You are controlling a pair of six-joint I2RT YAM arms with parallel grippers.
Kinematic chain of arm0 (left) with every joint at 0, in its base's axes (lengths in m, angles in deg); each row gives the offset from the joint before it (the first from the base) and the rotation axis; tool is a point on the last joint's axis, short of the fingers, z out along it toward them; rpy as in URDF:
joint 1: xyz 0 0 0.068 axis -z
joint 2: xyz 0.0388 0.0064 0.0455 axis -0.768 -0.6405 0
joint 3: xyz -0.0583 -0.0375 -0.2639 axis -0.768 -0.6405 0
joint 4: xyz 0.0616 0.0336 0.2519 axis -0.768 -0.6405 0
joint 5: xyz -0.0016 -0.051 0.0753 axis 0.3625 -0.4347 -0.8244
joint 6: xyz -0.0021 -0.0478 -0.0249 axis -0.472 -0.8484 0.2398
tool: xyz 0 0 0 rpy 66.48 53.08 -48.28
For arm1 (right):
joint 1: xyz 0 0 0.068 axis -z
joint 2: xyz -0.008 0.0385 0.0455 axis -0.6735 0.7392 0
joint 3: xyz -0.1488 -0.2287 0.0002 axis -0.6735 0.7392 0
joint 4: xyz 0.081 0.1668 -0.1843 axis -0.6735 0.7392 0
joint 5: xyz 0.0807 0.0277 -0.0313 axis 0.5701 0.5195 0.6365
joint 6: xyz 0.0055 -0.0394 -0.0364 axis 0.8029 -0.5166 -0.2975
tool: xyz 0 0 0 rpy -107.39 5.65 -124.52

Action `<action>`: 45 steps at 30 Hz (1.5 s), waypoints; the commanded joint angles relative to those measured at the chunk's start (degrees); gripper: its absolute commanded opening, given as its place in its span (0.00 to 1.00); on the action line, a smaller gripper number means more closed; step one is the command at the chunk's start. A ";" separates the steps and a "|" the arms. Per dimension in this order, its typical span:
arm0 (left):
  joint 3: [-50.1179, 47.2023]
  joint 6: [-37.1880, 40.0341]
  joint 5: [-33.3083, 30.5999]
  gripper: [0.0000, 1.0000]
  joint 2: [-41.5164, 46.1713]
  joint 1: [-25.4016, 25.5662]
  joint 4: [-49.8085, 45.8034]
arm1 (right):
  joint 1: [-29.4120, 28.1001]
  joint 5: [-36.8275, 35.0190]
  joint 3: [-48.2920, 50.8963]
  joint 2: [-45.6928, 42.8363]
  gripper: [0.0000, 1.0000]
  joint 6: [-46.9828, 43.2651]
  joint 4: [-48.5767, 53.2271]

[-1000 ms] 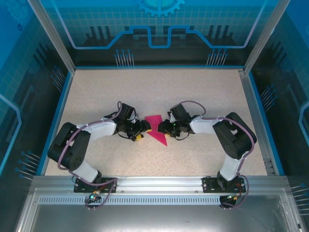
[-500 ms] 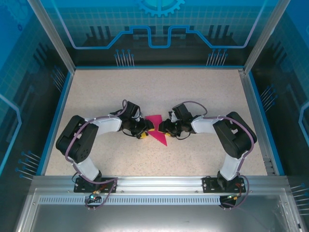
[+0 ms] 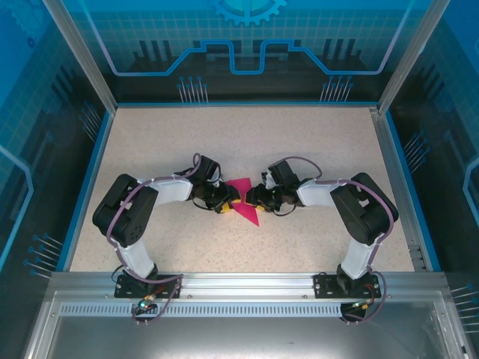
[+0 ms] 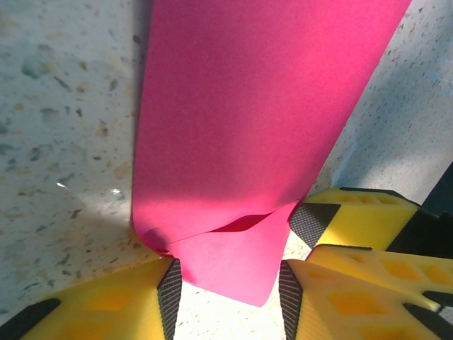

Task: Fold a paper plane with a square sheet of paper (pick it up from the middle)
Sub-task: Fold the wing for the fifth time at the center of the table.

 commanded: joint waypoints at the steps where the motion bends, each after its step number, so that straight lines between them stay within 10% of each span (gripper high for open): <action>1: -0.33 1.43 -2.30 0.46 2.89 0.50 -3.24 | 1.26 -4.40 0.88 1.59 0.44 -2.83 5.09; 26: 0.34 0.28 -1.30 0.48 0.16 0.78 -2.45 | 2.47 -4.11 3.49 1.31 0.43 -2.69 2.96; 45: 1.05 0.20 0.63 0.12 -0.52 0.87 1.16 | 3.10 -4.14 5.45 -1.35 0.47 -9.52 -1.20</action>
